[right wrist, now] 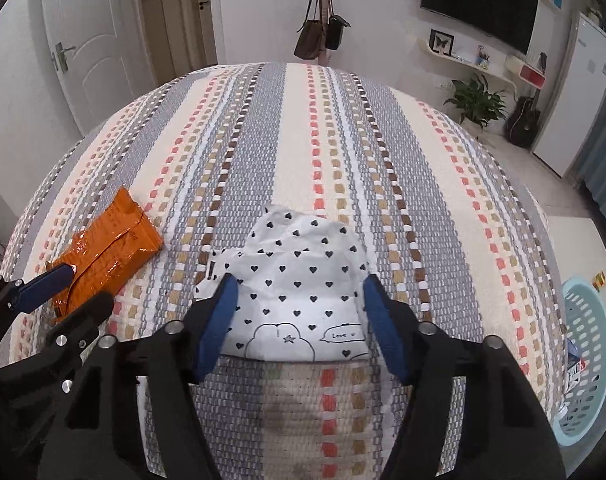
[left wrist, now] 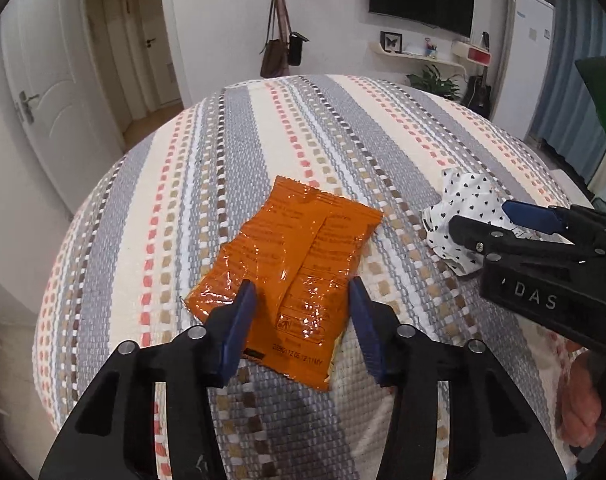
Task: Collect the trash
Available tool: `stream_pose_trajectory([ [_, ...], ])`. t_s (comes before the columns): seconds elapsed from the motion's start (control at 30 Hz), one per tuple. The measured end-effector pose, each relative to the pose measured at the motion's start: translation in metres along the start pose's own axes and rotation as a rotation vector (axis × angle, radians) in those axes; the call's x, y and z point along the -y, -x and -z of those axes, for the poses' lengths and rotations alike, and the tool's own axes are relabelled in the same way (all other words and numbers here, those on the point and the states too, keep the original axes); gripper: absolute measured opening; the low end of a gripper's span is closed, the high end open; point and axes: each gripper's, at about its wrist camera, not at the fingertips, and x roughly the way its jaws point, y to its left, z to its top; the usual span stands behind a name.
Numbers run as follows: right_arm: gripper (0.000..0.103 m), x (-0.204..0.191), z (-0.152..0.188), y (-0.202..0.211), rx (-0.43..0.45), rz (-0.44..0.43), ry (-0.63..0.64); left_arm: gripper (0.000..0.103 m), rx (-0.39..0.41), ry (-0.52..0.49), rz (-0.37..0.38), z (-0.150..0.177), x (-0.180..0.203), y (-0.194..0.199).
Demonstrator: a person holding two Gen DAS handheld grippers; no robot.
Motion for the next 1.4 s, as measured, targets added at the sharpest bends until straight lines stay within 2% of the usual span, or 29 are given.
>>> stream_pose_trajectory([
  [0.03, 0.049, 0.002, 0.000, 0.000, 0.002, -0.002, -0.006, 0.042, 0.003, 0.005, 0.001, 0.000, -0.001, 0.001],
  [0.07, 0.042, 0.003, 0.000, 0.001, 0.005, -0.009, -0.012, 0.036, 0.005, 0.011, 0.001, -0.001, -0.002, 0.001],
  [0.1, 0.039, 0.005, 0.001, 0.003, 0.007, -0.006, -0.014, 0.030, 0.009, 0.027, 0.007, -0.001, -0.005, 0.002],
  [0.17, 0.031, 0.008, 0.002, 0.005, 0.014, 0.000, -0.022, 0.028, 0.012, 0.049, 0.026, -0.002, -0.009, 0.003],
  [0.2, 0.016, 0.008, 0.002, 0.005, 0.017, -0.006, -0.026, 0.027, 0.014, 0.060, 0.038, -0.002, -0.011, 0.004],
  [0.27, 0.005, 0.007, 0.001, 0.004, 0.021, -0.037, -0.031, 0.025, 0.021, 0.078, 0.061, -0.002, -0.016, 0.005],
  [0.37, 0.001, 0.007, 0.001, 0.007, 0.035, -0.041, -0.030, 0.022, 0.035, 0.097, 0.090, -0.003, -0.019, 0.008],
  [0.53, 0.001, 0.014, 0.001, 0.022, 0.109, -0.082, -0.056, 0.019, 0.064, 0.132, 0.118, -0.003, -0.029, 0.017],
  [0.73, 0.001, 0.011, 0.001, 0.034, 0.137, -0.108, -0.046, 0.016, 0.113, 0.157, 0.127, -0.006, -0.039, 0.035],
  [0.83, 0.008, -0.002, 0.003, 0.038, 0.100, -0.170, 0.005, 0.015, 0.128, 0.169, 0.130, -0.008, -0.043, 0.039],
  [0.87, 0.026, -0.006, 0.004, 0.038, 0.082, -0.185, 0.020, 0.014, 0.133, 0.172, 0.131, -0.008, -0.044, 0.040],
  [0.9, 0.063, -0.013, 0.004, 0.036, 0.063, -0.187, 0.040, 0.014, 0.136, 0.174, 0.133, -0.009, -0.044, 0.041],
  [0.93, 0.076, -0.018, 0.005, 0.036, 0.064, -0.174, 0.054, 0.014, 0.137, 0.173, 0.133, -0.009, -0.045, 0.041],
  [0.97, 0.080, -0.021, 0.006, 0.036, 0.078, -0.164, 0.062, 0.014, 0.138, 0.171, 0.130, -0.008, -0.045, 0.042],
  [1.03, 0.080, -0.028, 0.006, 0.032, 0.067, -0.145, 0.098, 0.014, 0.137, 0.172, 0.130, -0.009, -0.049, 0.041],
  [1.17, 0.080, -0.038, 0.005, 0.007, -0.038, -0.125, 0.141, 0.014, 0.136, 0.180, 0.139, -0.006, -0.052, 0.040],
  [1.27, 0.077, -0.043, 0.004, 0.004, -0.033, -0.092, 0.174, 0.014, 0.137, 0.175, 0.143, -0.007, -0.050, 0.038],
  [1.4, 0.072, -0.041, 0.000, 0.003, -0.022, -0.099, 0.166, 0.014, 0.136, 0.160, 0.141, -0.008, -0.046, 0.037],
])
